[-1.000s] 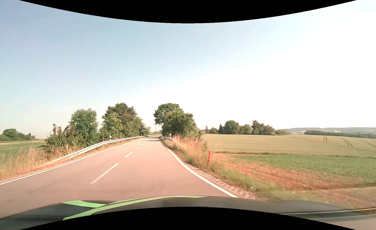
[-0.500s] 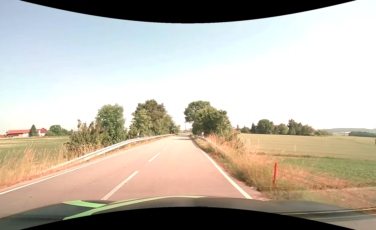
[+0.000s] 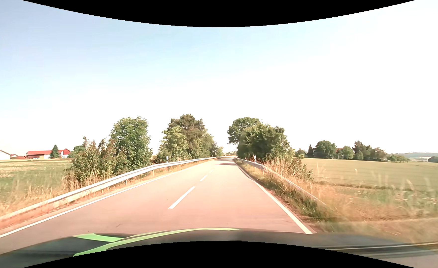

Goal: Follow the waypoints while adhering to traffic rules and regulations

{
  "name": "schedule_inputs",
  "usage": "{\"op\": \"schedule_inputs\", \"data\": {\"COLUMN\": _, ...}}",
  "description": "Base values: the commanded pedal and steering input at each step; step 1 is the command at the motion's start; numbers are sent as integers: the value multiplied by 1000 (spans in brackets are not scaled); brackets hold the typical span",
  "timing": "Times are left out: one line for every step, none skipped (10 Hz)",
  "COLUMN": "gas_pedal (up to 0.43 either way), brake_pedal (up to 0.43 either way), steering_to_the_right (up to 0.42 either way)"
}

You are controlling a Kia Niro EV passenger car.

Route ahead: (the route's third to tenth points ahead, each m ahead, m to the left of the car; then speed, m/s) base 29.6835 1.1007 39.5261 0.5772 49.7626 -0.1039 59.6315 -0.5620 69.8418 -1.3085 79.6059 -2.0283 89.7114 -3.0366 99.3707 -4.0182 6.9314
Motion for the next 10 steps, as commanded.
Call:
{"op": "schedule_inputs", "data": {"gas_pedal": 248, "brake_pedal": 0, "steering_to_the_right": -6}}
{"op": "schedule_inputs", "data": {"gas_pedal": 260, "brake_pedal": 0, "steering_to_the_right": -1}}
{"op": "schedule_inputs", "data": {"gas_pedal": 260, "brake_pedal": 0, "steering_to_the_right": 3}}
{"op": "schedule_inputs", "data": {"gas_pedal": 260, "brake_pedal": 0, "steering_to_the_right": 4}}
{"op": "schedule_inputs", "data": {"gas_pedal": 260, "brake_pedal": 0, "steering_to_the_right": 5}}
{"op": "schedule_inputs", "data": {"gas_pedal": 260, "brake_pedal": 0, "steering_to_the_right": 5}}
{"op": "schedule_inputs", "data": {"gas_pedal": 260, "brake_pedal": 0, "steering_to_the_right": 6}}
{"op": "schedule_inputs", "data": {"gas_pedal": 260, "brake_pedal": 0, "steering_to_the_right": 6}}
{"op": "schedule_inputs", "data": {"gas_pedal": 260, "brake_pedal": 0, "steering_to_the_right": 7}}
{"op": "schedule_inputs", "data": {"gas_pedal": 260, "brake_pedal": 0, "steering_to_the_right": 9}}
